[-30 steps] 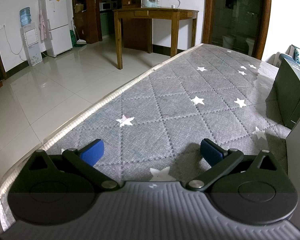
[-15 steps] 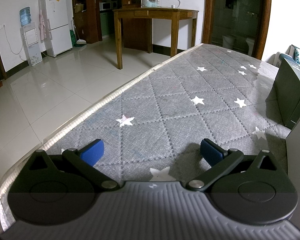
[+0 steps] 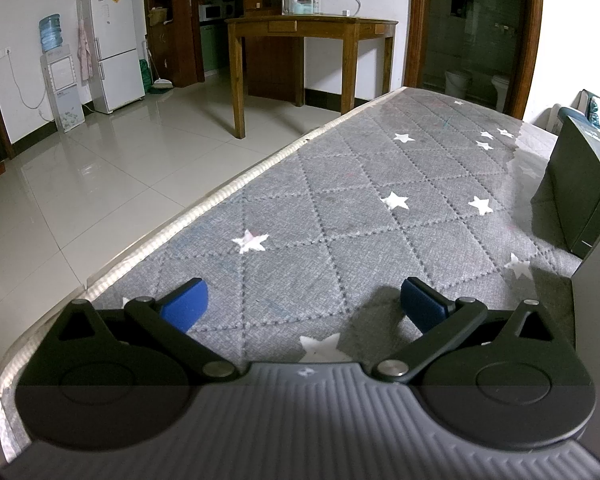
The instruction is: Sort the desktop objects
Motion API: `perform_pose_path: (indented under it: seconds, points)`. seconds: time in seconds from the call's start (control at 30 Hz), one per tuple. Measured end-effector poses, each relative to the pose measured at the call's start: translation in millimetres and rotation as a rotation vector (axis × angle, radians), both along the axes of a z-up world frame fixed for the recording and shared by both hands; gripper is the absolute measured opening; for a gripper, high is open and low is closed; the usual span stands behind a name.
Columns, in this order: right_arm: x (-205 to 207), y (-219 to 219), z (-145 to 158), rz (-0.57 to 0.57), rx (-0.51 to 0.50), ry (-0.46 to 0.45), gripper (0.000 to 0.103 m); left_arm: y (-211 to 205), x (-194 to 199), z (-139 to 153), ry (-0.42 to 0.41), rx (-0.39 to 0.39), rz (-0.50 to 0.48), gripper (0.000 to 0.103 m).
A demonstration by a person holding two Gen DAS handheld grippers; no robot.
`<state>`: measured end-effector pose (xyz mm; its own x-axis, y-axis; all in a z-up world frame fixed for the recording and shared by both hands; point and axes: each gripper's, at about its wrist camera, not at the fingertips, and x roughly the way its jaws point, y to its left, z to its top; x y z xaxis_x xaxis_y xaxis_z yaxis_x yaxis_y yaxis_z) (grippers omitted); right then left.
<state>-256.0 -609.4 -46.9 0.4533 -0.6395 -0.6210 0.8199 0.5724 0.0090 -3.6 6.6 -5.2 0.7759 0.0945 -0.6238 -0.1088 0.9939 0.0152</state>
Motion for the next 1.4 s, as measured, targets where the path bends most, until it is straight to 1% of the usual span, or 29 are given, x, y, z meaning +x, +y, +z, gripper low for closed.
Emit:
perform_pose_path:
  seconds: [1.4]
  points:
    - [0.1, 0.0, -0.1, 0.000, 0.000, 0.000, 0.103, 0.0, 0.0, 0.0, 0.000, 0.000, 0.000, 0.103]
